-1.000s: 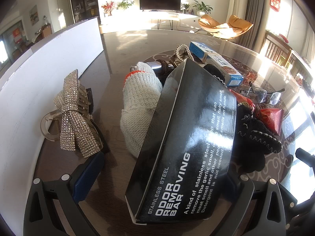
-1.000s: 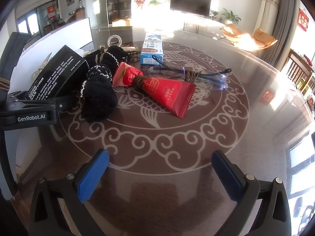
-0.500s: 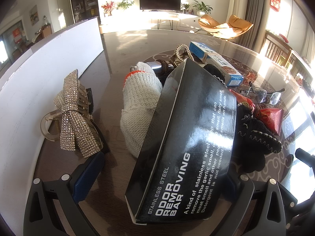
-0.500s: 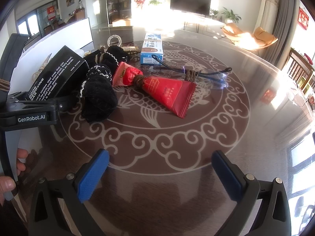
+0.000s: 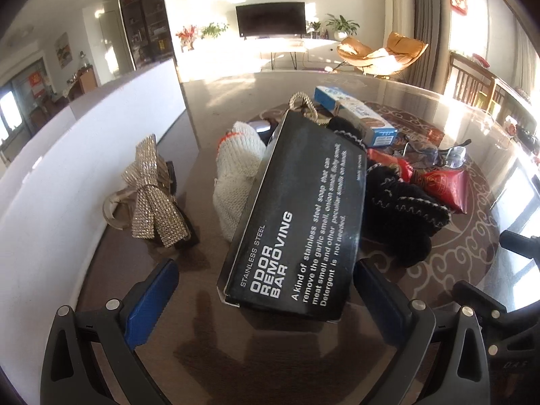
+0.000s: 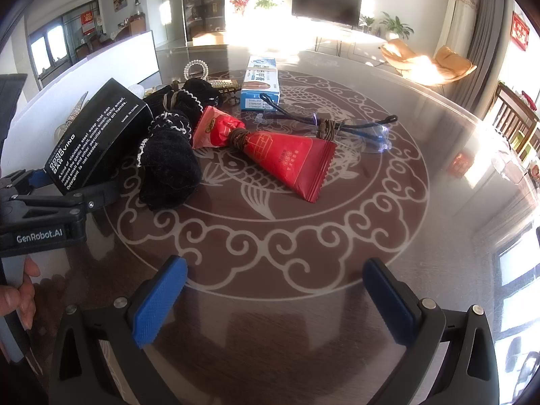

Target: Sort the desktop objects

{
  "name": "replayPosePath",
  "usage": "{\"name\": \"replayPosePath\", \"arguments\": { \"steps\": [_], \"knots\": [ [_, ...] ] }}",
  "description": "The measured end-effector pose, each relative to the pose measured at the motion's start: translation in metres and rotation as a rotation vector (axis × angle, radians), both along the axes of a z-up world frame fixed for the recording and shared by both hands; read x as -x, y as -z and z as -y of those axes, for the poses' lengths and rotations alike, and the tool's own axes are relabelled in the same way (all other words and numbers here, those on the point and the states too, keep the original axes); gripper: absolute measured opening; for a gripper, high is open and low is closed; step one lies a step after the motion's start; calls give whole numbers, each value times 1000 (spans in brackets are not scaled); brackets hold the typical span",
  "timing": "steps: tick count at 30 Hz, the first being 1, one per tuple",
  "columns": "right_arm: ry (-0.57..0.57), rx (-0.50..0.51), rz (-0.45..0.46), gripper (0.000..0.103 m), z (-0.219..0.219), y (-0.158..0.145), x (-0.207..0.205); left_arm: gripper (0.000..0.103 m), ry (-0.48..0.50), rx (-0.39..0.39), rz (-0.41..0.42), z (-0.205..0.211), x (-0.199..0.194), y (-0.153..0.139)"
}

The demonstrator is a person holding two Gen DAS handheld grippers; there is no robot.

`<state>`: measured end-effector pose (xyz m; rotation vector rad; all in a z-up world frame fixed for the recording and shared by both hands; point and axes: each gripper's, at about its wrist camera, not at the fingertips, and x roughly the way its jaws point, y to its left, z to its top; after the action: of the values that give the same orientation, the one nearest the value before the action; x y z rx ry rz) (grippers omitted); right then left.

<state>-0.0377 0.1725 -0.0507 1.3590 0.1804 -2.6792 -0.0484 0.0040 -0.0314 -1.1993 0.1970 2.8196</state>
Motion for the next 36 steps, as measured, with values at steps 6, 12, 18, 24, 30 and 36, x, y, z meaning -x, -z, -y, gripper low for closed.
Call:
{"name": "replayPosePath", "arguments": {
  "steps": [6,12,18,24,30,36],
  "knots": [
    [1,2,1,103,0,1,1,103,38,-38,-48,-2,-16,-12],
    [1,7,3,103,1,3,2,103,-11,-142,-58,18,-23,-22],
    [2,7,3,103,1,3,2,103,-70,-245,-52,42,-25,-20],
    [2,8,4,103,1,3,2,103,-80,-221,-61,43,-25,-18],
    [3,12,6,103,1,5,4,103,-63,-181,-36,38,-21,-12],
    [4,18,9,103,1,6,6,103,-50,-175,-44,37,-21,-14]
  ]
}}
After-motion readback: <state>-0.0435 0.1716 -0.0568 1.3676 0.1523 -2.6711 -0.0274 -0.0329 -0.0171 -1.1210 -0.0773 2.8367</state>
